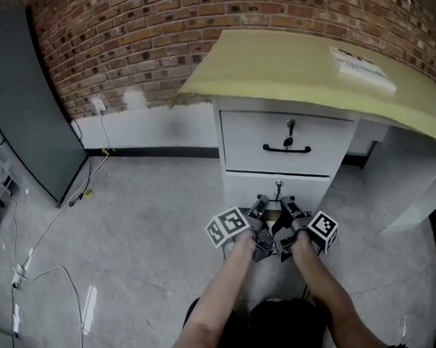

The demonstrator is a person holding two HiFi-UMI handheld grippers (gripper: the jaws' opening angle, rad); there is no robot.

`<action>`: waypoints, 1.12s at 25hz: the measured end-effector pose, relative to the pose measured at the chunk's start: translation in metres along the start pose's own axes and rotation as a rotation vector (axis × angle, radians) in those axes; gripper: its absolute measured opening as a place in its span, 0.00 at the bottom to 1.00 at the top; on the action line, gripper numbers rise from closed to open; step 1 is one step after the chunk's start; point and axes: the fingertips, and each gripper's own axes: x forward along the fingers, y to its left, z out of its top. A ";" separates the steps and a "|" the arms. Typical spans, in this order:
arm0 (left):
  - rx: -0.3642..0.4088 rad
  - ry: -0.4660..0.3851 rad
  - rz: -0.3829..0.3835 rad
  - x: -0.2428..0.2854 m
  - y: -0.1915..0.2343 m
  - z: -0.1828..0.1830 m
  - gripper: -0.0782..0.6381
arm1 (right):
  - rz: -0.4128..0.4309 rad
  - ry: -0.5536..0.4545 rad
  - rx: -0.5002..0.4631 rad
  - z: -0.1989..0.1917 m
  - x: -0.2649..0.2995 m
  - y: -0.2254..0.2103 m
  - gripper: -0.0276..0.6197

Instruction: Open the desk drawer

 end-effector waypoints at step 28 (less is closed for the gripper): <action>-0.031 0.011 0.002 -0.044 -0.011 -0.032 0.18 | 0.018 0.006 0.025 -0.025 -0.046 0.007 0.09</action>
